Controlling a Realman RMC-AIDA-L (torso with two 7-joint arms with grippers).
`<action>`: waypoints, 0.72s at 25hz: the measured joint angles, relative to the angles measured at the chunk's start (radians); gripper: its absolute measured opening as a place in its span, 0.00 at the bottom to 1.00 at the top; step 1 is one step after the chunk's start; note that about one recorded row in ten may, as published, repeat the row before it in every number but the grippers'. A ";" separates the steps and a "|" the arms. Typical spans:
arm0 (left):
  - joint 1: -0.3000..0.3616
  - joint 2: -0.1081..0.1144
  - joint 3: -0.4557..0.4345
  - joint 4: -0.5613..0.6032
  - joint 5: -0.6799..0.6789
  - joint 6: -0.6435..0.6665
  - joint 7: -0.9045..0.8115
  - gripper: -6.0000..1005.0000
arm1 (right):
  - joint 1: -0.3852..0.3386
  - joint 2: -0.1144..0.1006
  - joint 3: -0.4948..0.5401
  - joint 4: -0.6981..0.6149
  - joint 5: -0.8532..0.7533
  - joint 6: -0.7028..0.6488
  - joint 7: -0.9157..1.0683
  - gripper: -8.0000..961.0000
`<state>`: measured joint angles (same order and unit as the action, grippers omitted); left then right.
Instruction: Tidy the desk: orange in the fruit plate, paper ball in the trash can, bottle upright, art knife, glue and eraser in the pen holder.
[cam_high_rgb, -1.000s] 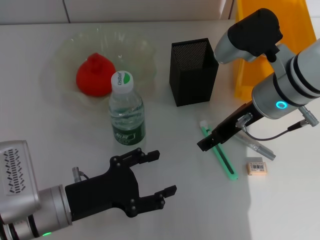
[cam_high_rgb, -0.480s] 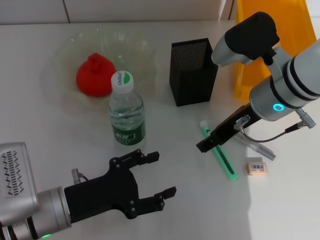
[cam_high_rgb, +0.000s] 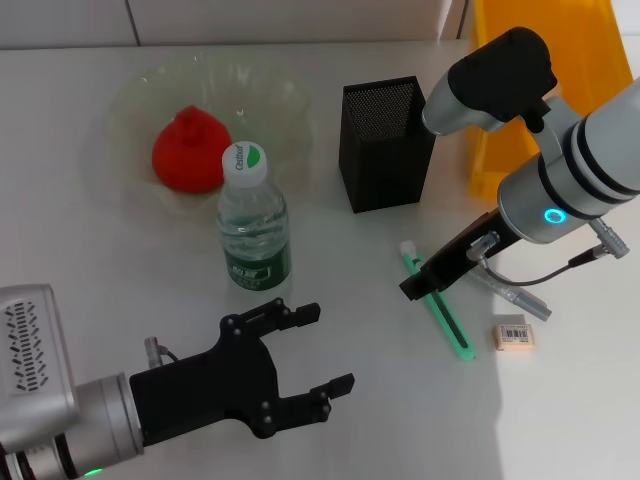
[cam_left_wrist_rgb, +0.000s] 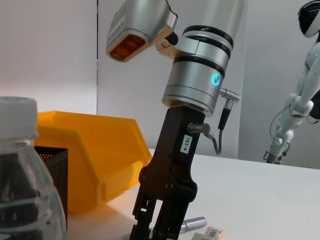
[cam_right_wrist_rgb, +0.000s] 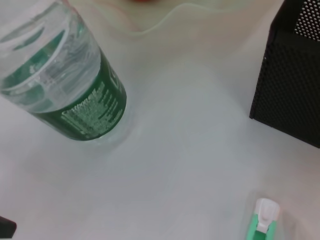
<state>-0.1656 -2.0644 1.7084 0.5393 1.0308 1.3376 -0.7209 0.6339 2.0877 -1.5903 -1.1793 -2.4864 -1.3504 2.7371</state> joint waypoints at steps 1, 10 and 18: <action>0.000 0.000 0.000 0.000 0.000 0.000 0.000 0.79 | 0.001 0.000 0.000 0.003 0.000 0.001 0.000 0.60; 0.000 0.000 0.003 -0.004 0.000 0.000 0.000 0.79 | 0.012 0.000 0.000 0.033 0.000 0.012 0.003 0.53; -0.004 0.000 0.004 -0.005 0.000 0.000 0.000 0.79 | 0.014 0.000 0.000 0.038 0.000 0.014 0.004 0.54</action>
<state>-0.1698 -2.0648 1.7124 0.5338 1.0308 1.3376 -0.7209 0.6474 2.0877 -1.5908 -1.1413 -2.4865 -1.3366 2.7411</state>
